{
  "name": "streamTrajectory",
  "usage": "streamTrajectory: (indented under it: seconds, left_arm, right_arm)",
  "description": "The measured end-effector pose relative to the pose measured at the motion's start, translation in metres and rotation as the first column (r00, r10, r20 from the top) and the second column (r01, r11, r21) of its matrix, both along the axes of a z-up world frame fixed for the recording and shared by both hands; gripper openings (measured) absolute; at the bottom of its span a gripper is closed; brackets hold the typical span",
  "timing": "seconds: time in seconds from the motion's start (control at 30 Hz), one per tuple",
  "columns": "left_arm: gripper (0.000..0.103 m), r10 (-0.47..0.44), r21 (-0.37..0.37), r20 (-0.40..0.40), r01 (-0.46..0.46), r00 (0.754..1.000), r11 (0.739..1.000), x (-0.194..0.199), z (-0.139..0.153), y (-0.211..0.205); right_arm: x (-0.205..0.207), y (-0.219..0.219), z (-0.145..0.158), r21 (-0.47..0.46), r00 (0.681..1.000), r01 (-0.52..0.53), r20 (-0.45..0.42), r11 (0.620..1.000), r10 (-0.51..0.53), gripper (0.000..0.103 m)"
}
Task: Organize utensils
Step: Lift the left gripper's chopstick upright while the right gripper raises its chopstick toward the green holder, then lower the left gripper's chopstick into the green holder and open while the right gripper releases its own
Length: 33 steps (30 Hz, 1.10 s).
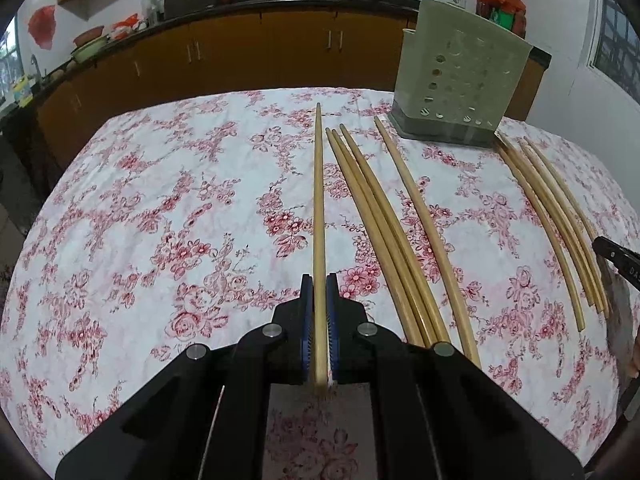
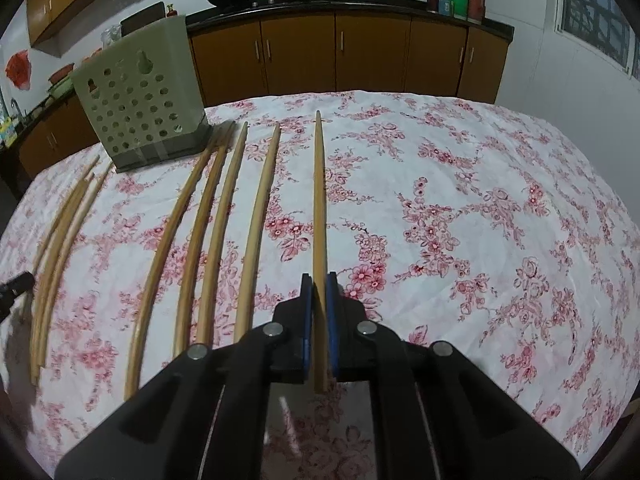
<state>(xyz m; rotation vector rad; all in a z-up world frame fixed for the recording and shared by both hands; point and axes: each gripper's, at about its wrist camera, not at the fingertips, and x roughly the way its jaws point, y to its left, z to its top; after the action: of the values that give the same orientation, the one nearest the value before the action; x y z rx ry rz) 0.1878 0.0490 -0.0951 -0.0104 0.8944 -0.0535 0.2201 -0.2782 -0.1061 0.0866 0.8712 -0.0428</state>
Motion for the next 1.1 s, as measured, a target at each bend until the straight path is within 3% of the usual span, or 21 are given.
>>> streamTrajectory:
  seconds: [0.23,0.43,0.87,1.0,1.1]
  left_arm:
    - [0.007,0.028,-0.063,0.142,-0.019,0.989,0.998,-0.016,0.05,0.015]
    - [0.007,0.087,-0.111,0.298,-0.056,0.95,0.992,-0.024,0.111,0.03]
    - [0.007,0.136,-0.119,0.365,-0.099,0.921,0.988,0.0,0.149,0.044]
    - [0.007,0.144,-0.128,0.408,-0.1,0.902,0.987,0.011,0.174,0.044]
    - [0.007,0.125,-0.126,0.472,-0.074,0.873,0.989,0.016,0.204,0.034]
  right_arm:
    - [-0.023,-0.008,0.066,0.011,0.98,0.009,0.199,1.0,-0.011,0.008]
    - [-0.034,-0.015,0.121,0.034,0.934,0.018,0.355,0.999,-0.029,0.008]
    - [-0.016,-0.012,0.167,0.04,0.887,0.019,0.46,0.999,-0.035,0.008]
    - [-0.001,-0.01,0.207,0.084,0.842,-0.006,0.538,0.996,-0.04,0.008]
    - [0.007,-0.004,0.239,0.115,0.798,-0.045,0.601,0.992,-0.034,0.008]
